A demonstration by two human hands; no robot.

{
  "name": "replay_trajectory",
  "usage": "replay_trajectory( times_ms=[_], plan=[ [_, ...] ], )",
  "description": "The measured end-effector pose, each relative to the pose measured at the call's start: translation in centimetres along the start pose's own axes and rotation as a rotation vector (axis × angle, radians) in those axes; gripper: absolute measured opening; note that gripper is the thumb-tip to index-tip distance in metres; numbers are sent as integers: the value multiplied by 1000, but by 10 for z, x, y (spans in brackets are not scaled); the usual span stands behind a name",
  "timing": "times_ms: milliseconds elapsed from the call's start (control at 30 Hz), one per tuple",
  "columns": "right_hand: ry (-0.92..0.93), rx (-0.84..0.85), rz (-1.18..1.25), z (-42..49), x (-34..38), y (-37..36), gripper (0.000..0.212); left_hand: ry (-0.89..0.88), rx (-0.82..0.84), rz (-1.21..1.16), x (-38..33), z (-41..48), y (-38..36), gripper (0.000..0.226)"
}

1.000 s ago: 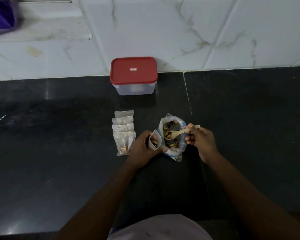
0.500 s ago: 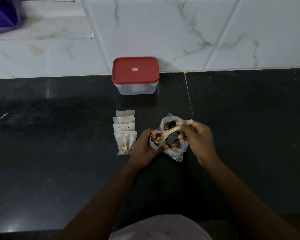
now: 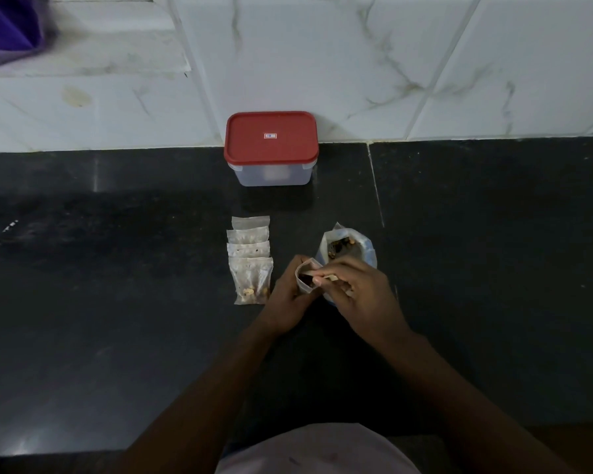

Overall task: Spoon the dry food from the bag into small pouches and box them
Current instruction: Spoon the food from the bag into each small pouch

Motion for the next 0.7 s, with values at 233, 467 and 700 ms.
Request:
replay_trajectory(
  times_ms=[233,467,700],
  plan=[
    [92,69,-38,0,3,4,23,9,27,6,-2,-2,-2,21],
    [34,-193,43,-6,0,42,12,90,14,5,4,0,0,28],
    [-145,-304,-21,0,-49,74,18,136,-18,105,10,-3,3,43]
  ],
)
Point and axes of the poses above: each hand's wrist, its own z-axis towards the middle knuckle, its own y-axis out of the back of the hand, x = y × z, the point moved 8 cm from there along z, towards the middle knuckle, and after that the axes turned 5 degrees about y, right-handed, at the moved point
